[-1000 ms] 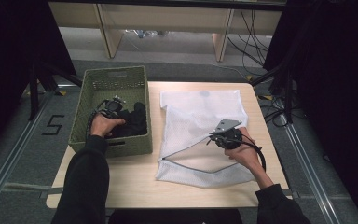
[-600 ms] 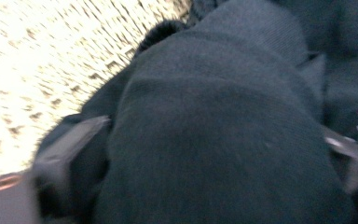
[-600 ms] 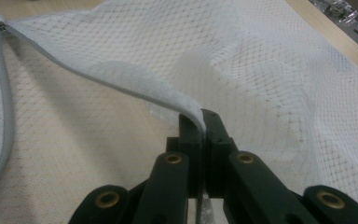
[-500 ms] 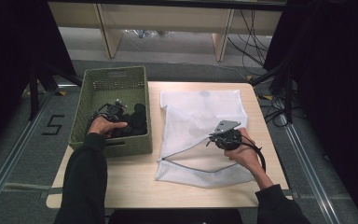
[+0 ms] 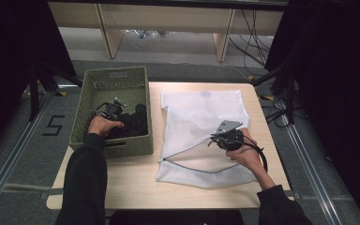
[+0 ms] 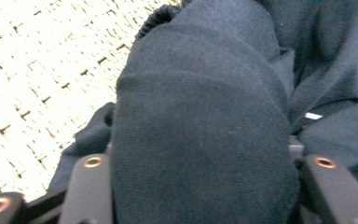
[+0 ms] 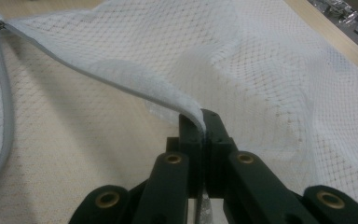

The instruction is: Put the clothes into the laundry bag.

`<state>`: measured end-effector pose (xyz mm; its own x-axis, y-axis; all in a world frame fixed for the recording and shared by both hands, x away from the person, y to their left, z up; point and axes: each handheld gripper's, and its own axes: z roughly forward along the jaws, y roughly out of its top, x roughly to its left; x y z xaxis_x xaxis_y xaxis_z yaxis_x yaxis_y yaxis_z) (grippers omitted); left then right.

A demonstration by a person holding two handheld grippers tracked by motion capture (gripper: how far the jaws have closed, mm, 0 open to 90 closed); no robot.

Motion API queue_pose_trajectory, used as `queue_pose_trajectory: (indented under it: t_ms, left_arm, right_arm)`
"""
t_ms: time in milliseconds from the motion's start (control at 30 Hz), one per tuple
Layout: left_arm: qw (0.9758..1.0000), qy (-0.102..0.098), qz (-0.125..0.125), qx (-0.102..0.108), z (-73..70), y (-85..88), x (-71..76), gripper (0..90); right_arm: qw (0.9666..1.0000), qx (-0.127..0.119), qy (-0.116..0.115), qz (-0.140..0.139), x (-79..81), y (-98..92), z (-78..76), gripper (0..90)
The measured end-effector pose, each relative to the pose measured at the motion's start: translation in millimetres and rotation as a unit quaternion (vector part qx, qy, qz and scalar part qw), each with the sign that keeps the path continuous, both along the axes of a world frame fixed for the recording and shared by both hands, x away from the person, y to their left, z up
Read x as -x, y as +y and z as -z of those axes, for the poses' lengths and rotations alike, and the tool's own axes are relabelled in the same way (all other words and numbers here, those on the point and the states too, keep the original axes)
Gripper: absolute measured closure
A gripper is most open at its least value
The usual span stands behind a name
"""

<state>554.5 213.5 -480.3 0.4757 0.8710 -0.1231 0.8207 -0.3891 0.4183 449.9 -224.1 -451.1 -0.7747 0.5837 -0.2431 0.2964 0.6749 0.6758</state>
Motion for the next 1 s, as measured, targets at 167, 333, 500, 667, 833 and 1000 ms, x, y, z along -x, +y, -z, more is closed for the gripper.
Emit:
queue_pose_trajectory:
  t_ms: [167, 333, 500, 667, 833, 1000]
  left_arm:
    - [0.9998, -0.004, -0.017, 0.010, -3.9, 4.7, -2.5, 54.1]
    - [0.9981, -0.055, -0.009, 0.025, -12.9, 10.6, -5.1, 58.0]
    - [0.9939, -0.084, -0.033, 0.065, -36.2, 17.9, -1.9, 60.2]
    - [0.9826, -0.117, -0.059, 0.131, -64.8, 31.5, 7.2, 61.3]
    - [0.9756, -0.135, -0.071, 0.158, -86.2, 42.8, 15.8, 61.5]
    - [0.9738, -0.140, -0.061, 0.168, -100.9, 42.7, 21.4, 61.5]
  right_arm:
    - [1.0000, -0.001, -0.001, -0.002, -0.9, -0.7, -0.1, 89.1]
    - [1.0000, -0.003, 0.003, 0.003, 0.0, -1.5, -0.7, 89.1]
    - [1.0000, -0.001, -0.003, -0.002, -2.1, -2.7, -0.3, 89.1]
    - [1.0000, -0.006, 0.001, 0.007, -2.1, -3.6, -1.0, 89.1]
    - [1.0000, -0.005, 0.000, 0.006, -2.1, -2.5, -1.3, 89.2]
    - [1.0000, -0.002, -0.003, 0.002, -3.3, -3.3, -1.9, 89.2]
